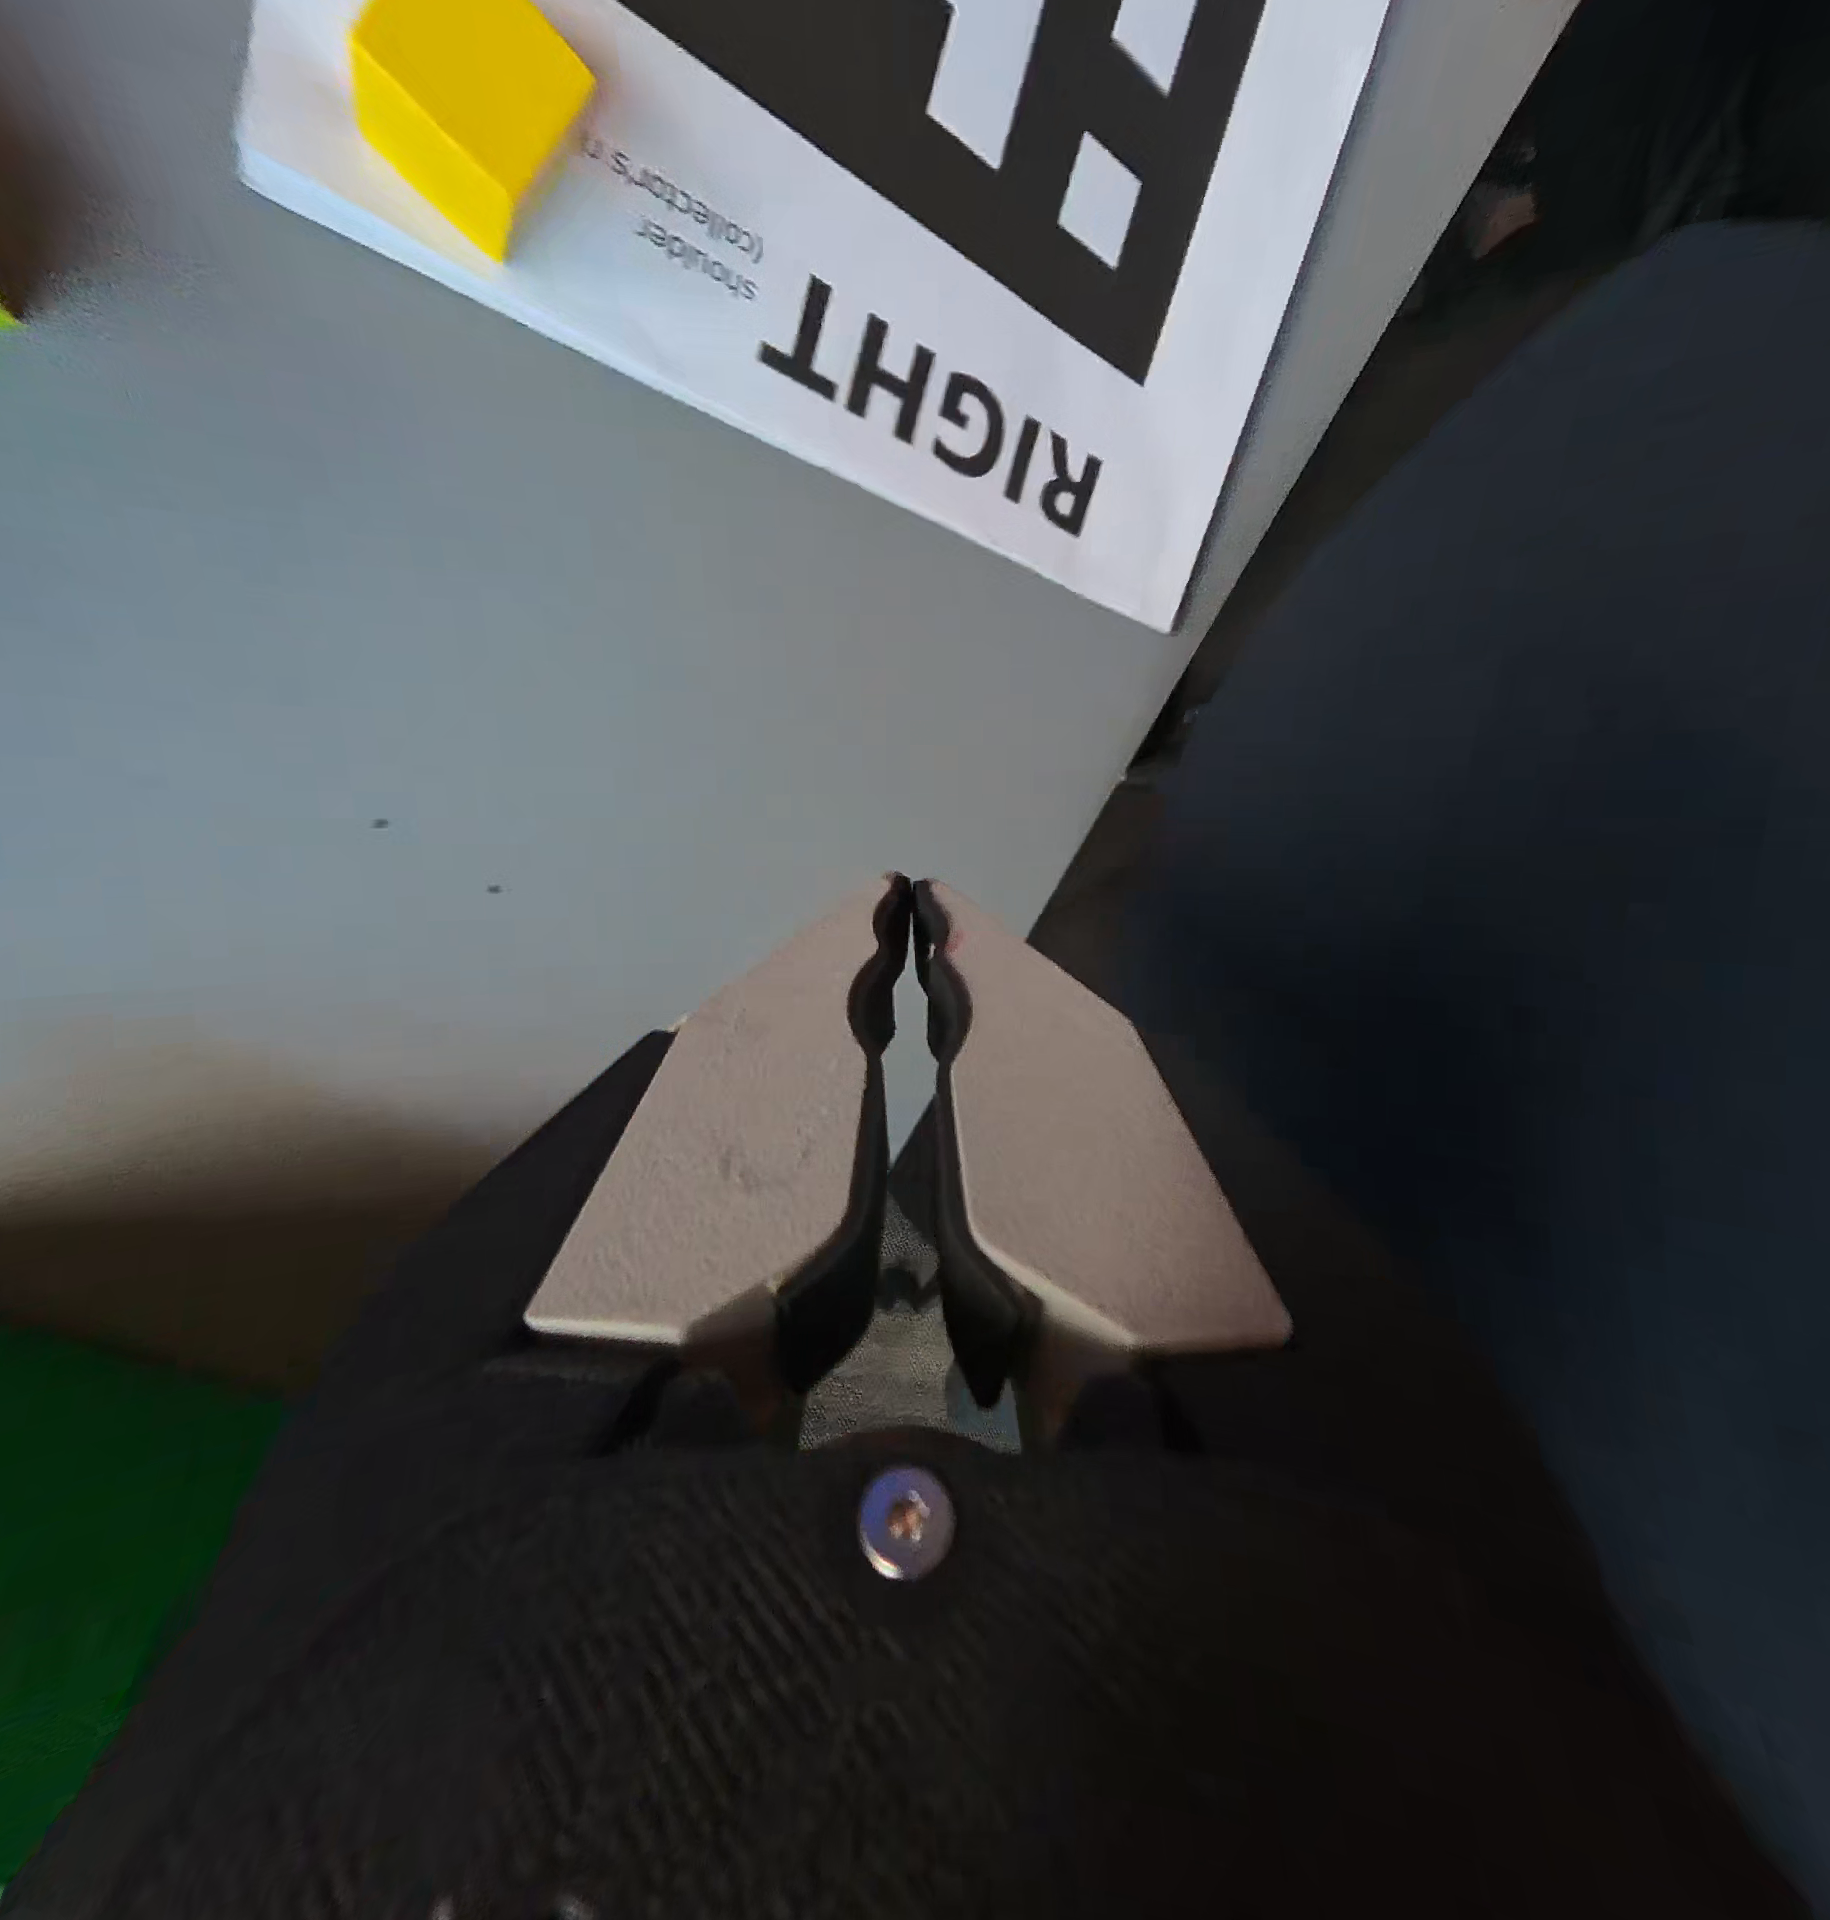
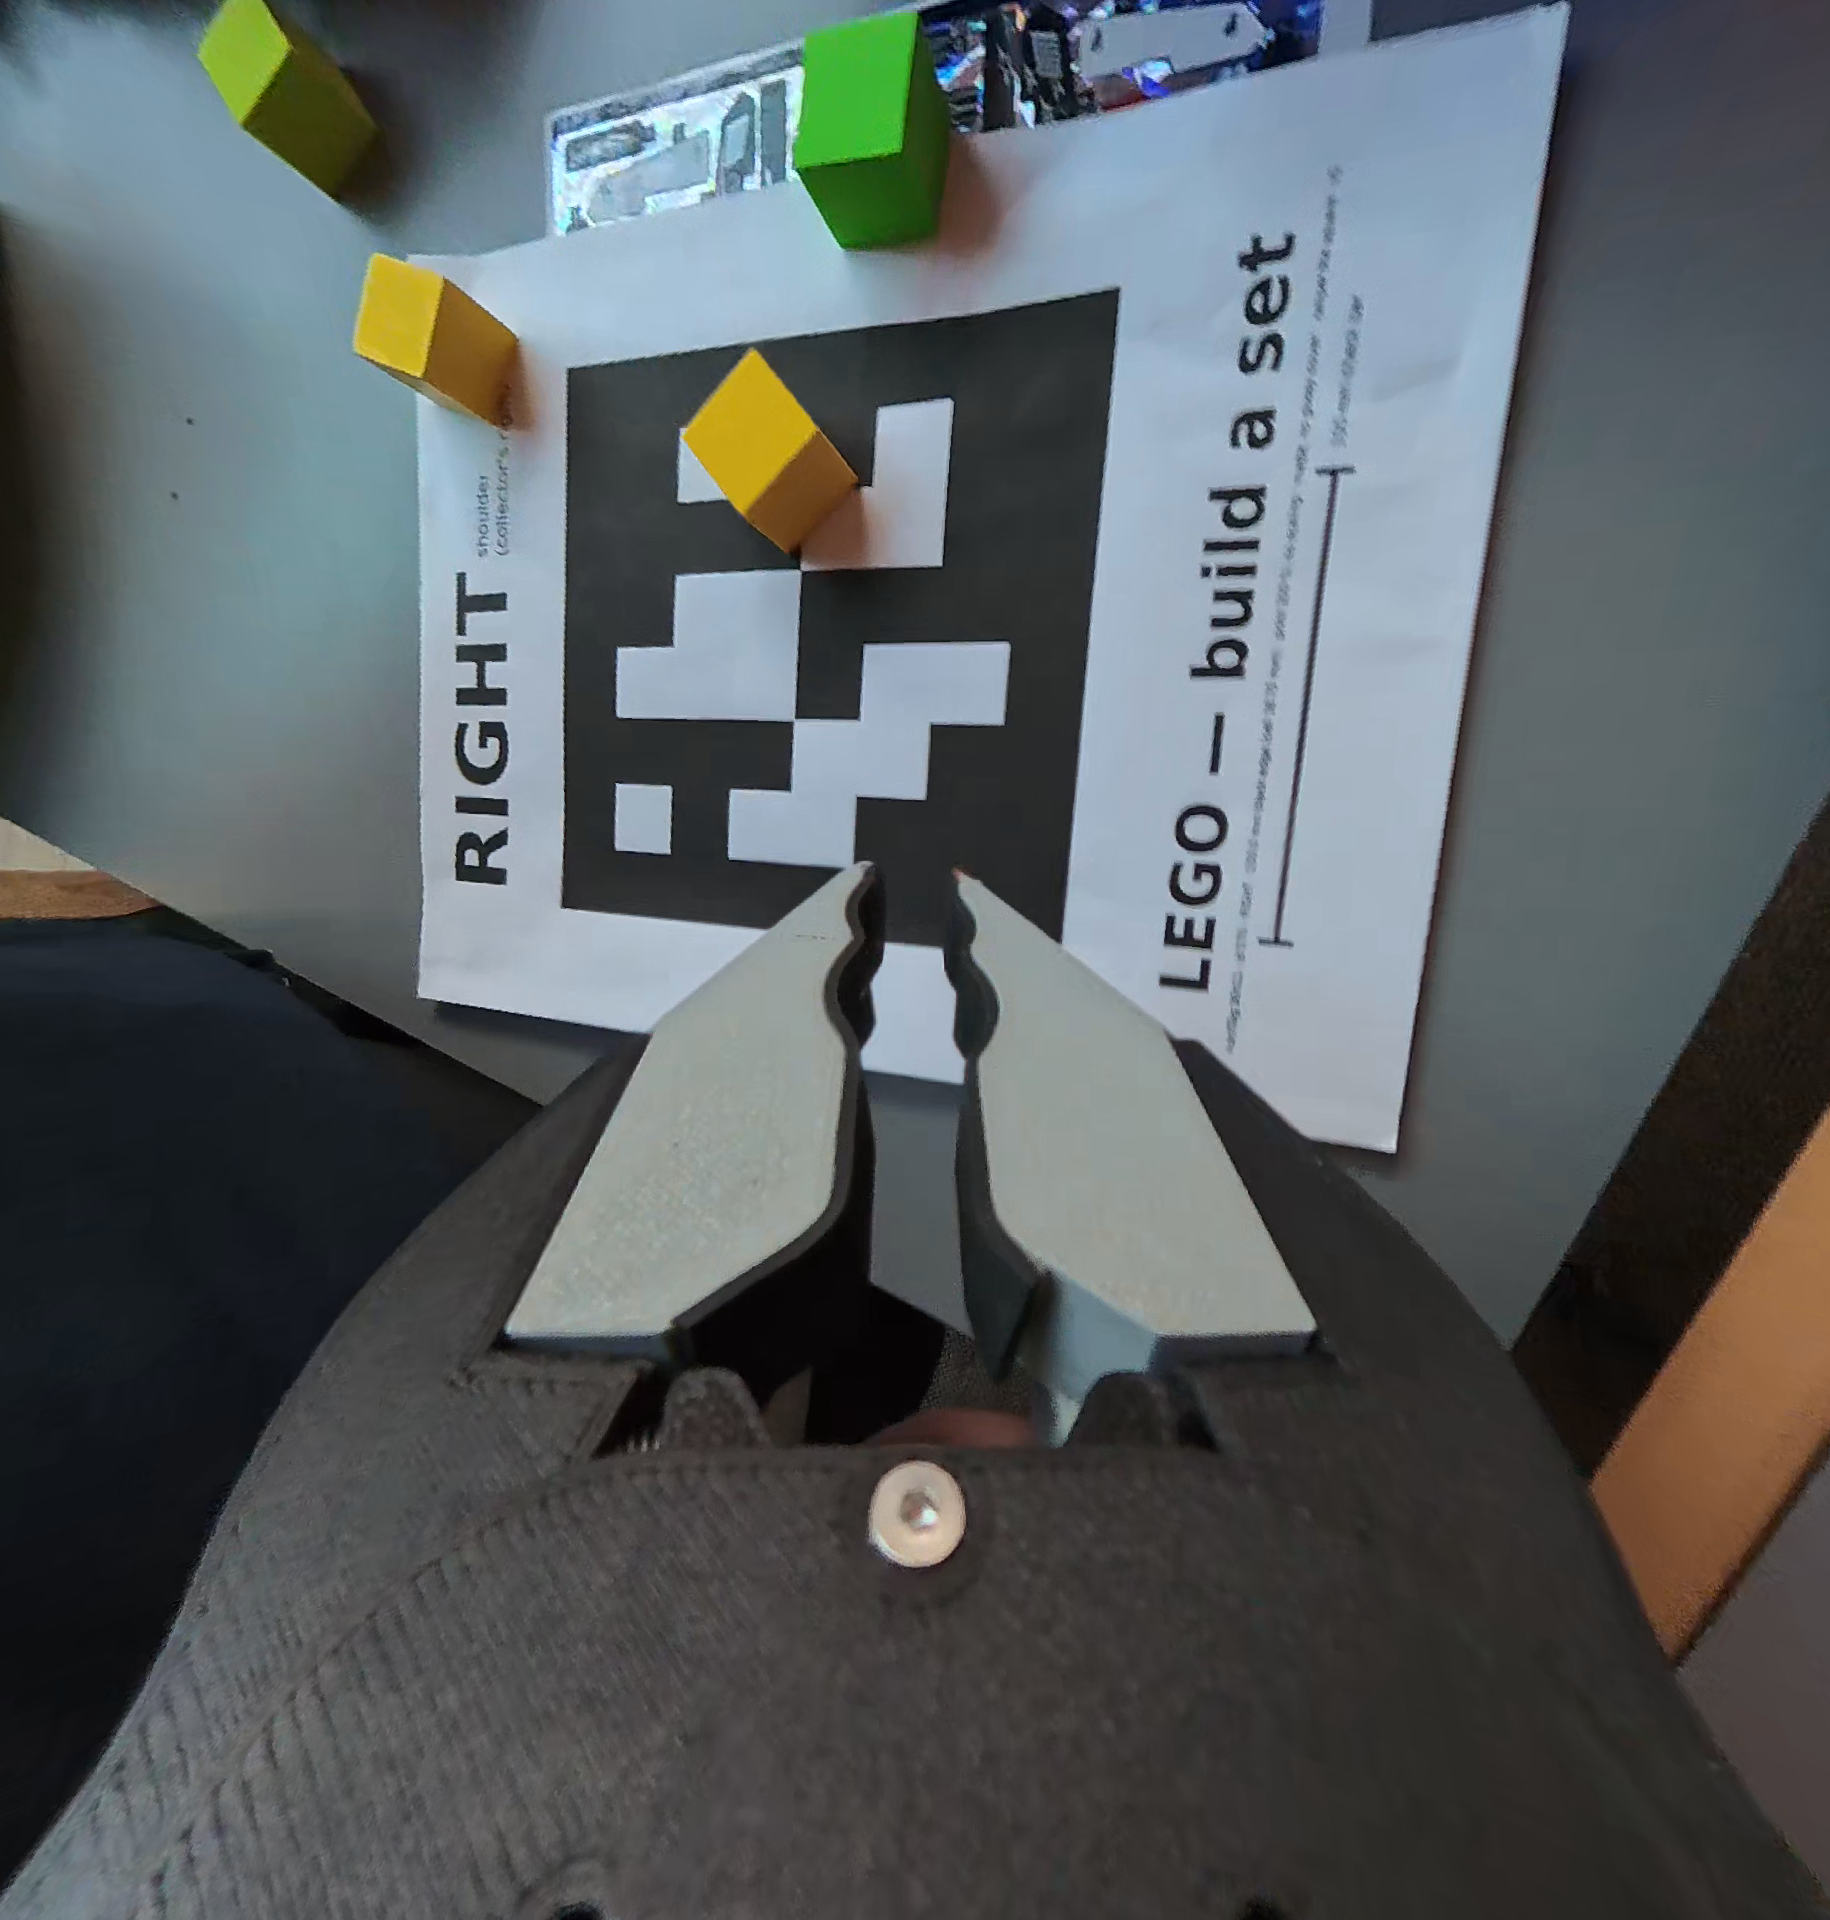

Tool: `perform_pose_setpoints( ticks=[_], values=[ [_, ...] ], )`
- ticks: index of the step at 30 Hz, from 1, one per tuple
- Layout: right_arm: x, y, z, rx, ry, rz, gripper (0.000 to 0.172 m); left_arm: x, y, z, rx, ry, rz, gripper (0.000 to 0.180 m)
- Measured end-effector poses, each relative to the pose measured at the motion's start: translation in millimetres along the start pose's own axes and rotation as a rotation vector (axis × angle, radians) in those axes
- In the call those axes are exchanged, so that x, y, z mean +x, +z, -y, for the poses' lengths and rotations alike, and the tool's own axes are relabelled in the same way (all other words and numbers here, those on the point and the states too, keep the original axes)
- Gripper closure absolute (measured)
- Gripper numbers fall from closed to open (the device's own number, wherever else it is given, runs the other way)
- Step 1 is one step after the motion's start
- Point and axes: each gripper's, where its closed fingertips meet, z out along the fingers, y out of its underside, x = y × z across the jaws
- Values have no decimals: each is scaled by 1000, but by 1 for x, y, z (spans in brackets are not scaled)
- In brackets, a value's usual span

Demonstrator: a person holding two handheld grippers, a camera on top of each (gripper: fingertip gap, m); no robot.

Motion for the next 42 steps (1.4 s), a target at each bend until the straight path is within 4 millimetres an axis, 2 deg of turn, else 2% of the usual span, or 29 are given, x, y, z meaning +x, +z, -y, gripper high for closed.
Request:
perform_pose_setpoints(
  ticks=[5,9,15,19,25,28,31,37,42],
  values=[
    [-13,14,11,-13,-80,103,165,26,16,-6,18,-145,-31,180],
    [-17,21,7,-45,-168,180,165,41,28,-26,-22,-232,-3,180],
    [-10,26,9,-52,-252,251,167,68,40,-55,5,-408,53,180],
    [-5,26,20,-59,-338,196,166,74,41,-65,38,-450,111,180],
    [-13,20,43,-5,-391,29,166,64,33,-74,85,-370,143,180],
    [-29,15,47,10,-392,-56,165,53,21,-84,108,-293,160,180],
    [-55,9,48,23,-373,-113,165,46,8,-101,139,-217,170,180],
    [-105,1,39,12,-364,-218,165,41,-11,-145,167,-108,151,180],
    [-138,-1,36,-9,-420,-244,165,38,-24,-163,199,-76,143,180]
  ],
)
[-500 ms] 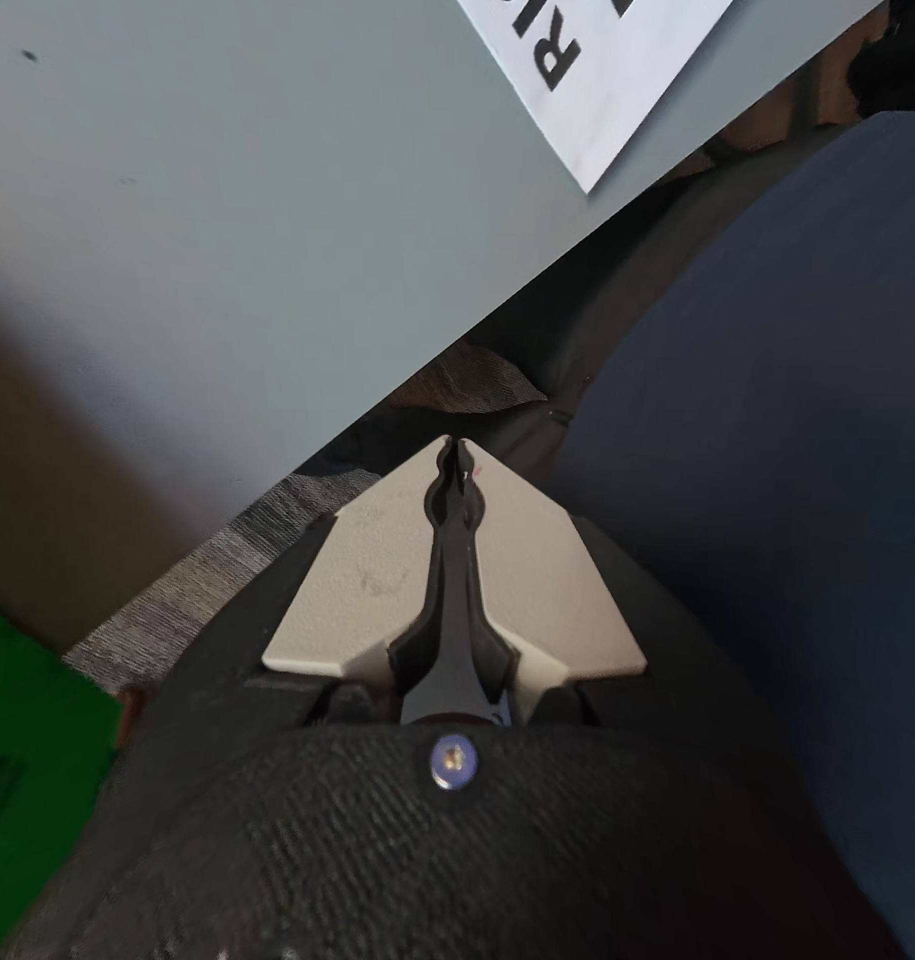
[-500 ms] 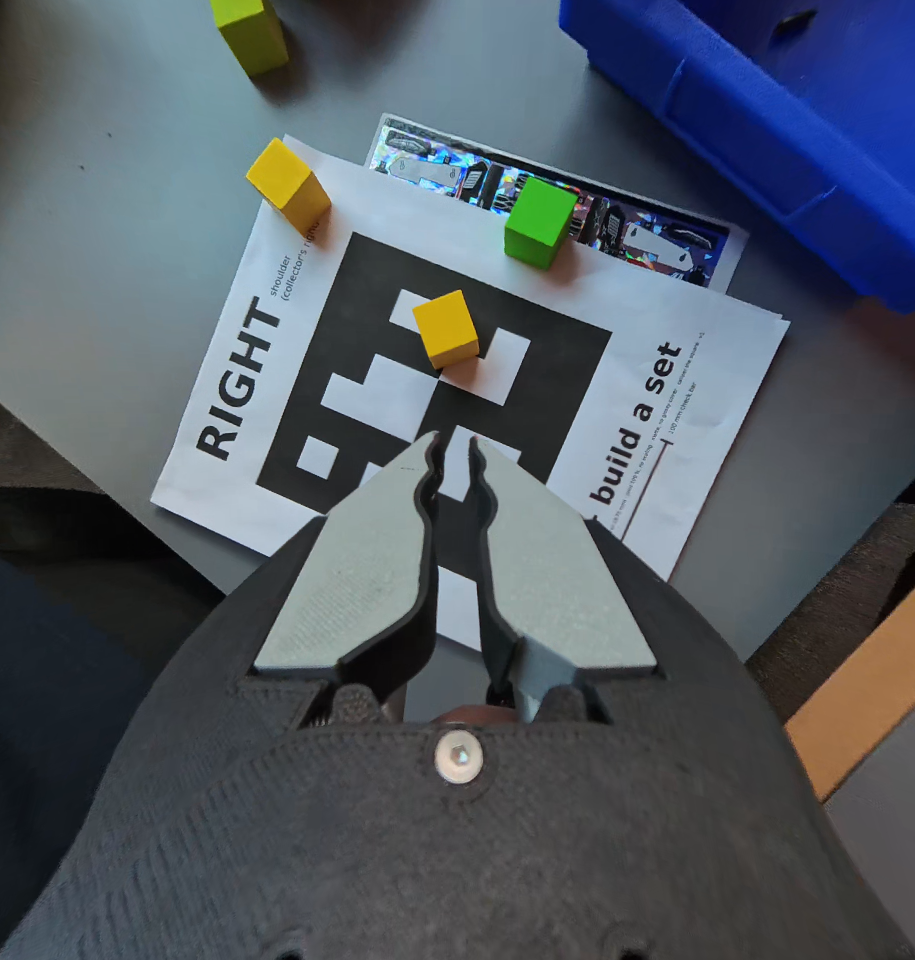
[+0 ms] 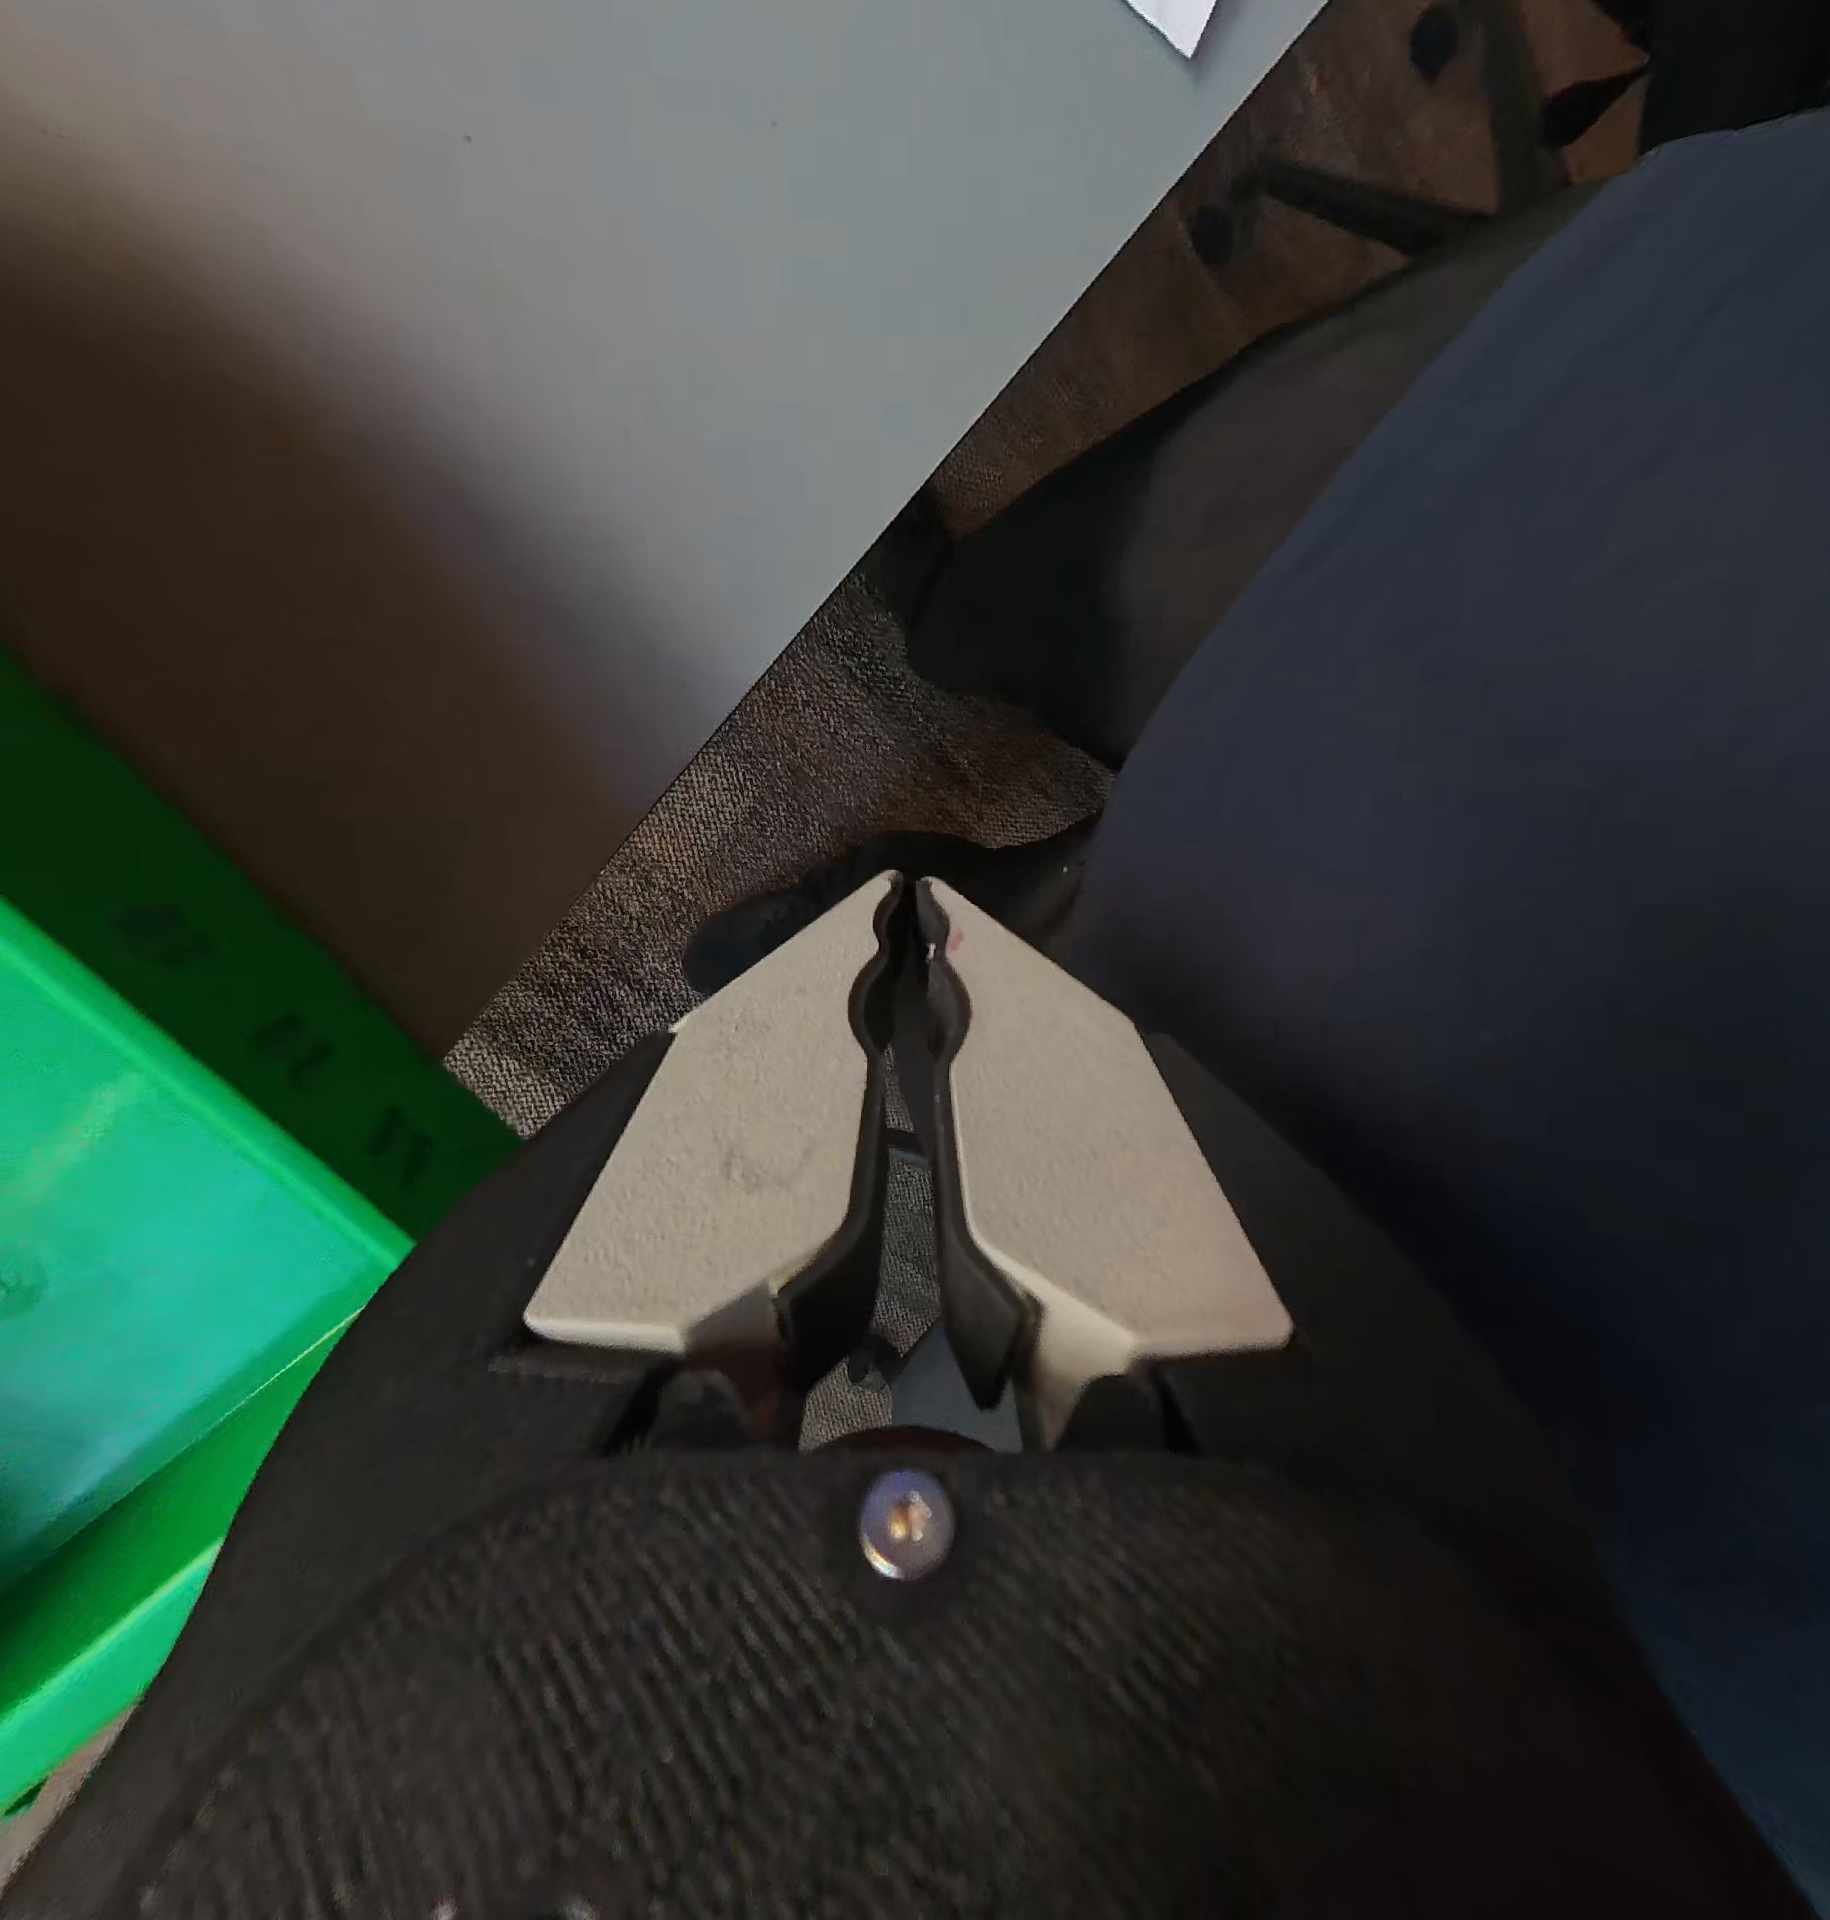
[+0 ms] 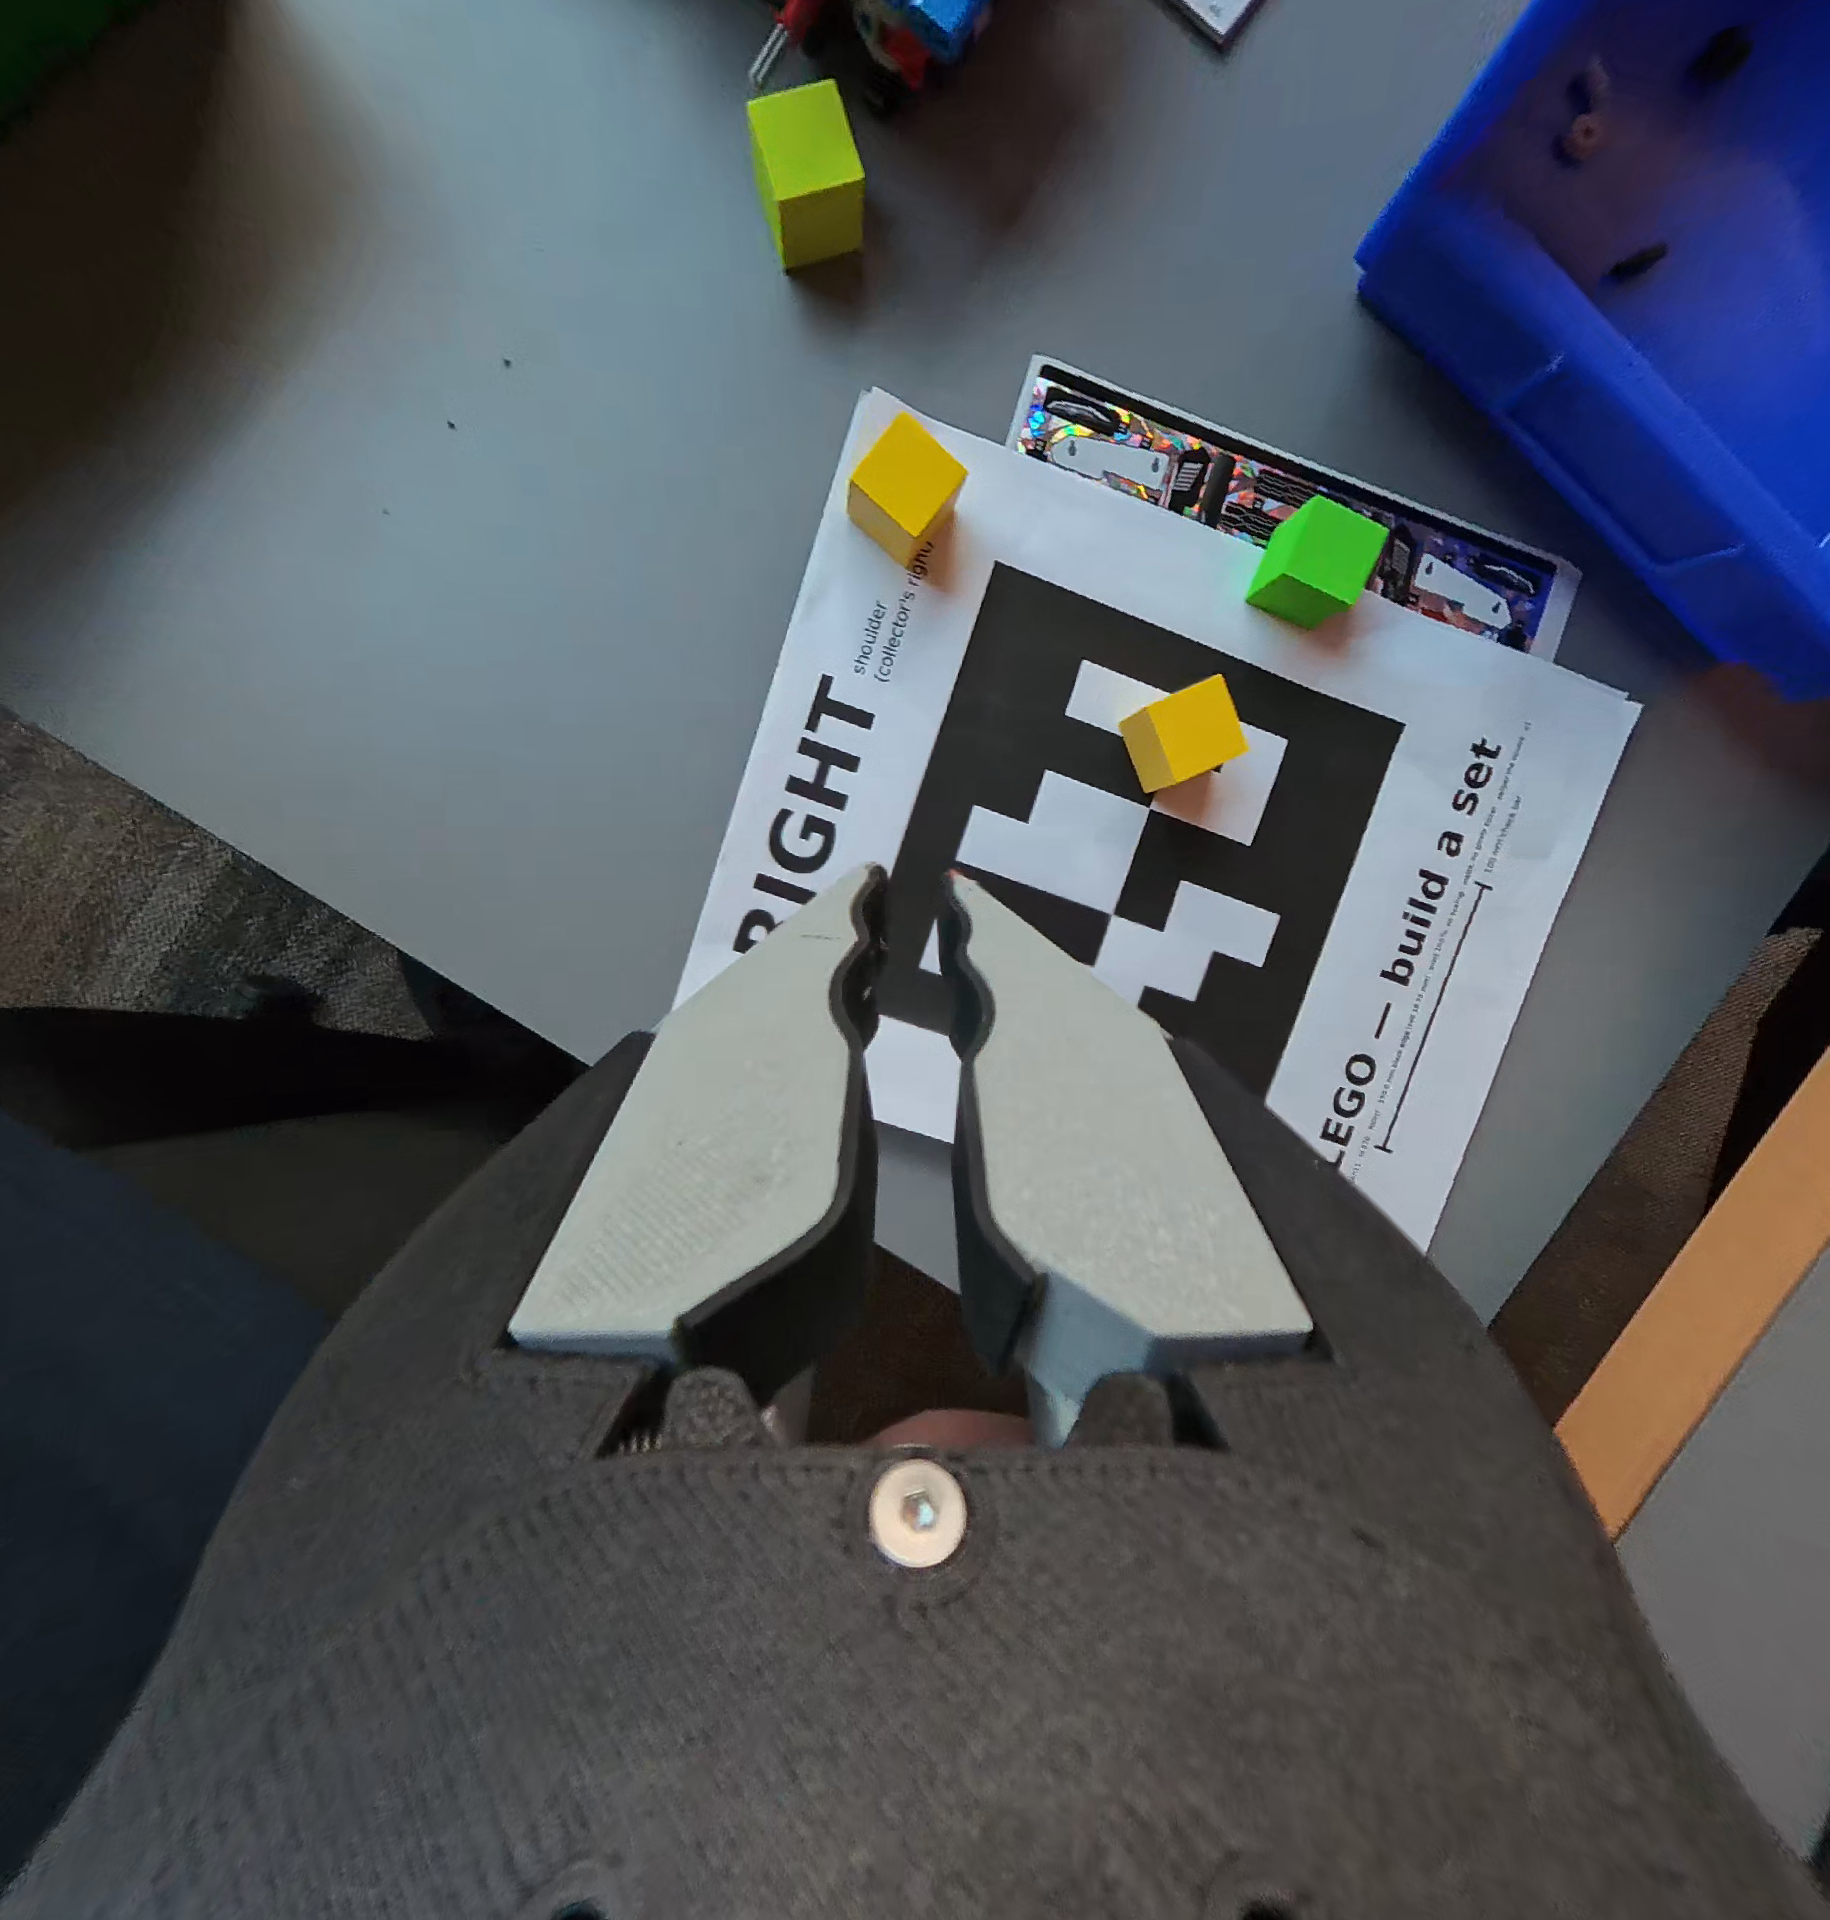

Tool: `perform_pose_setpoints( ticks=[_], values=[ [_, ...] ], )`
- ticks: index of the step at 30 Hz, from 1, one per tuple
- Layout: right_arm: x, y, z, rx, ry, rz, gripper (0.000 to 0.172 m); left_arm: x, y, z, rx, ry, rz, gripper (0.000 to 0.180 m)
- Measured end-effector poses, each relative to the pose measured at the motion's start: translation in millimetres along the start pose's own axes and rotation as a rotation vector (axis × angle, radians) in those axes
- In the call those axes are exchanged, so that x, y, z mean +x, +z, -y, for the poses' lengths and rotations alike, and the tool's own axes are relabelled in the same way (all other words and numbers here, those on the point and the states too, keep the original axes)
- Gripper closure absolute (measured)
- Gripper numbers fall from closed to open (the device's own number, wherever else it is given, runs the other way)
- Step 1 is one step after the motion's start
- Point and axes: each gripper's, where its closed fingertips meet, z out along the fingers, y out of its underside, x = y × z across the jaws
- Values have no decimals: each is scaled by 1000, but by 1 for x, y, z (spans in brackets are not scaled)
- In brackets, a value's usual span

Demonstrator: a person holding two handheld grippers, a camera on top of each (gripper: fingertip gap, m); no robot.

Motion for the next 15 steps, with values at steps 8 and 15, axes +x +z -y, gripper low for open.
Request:
perform_pose_setpoints(
  ticks=[8,15],
  values=[
    [-23,23,33,-18,-73,71,161,-3,-20,-18,79,-118,15,180],
    [-37,68,82,-1,-138,233,149,-6,-27,-36,58,-258,73,177]
  ],
)
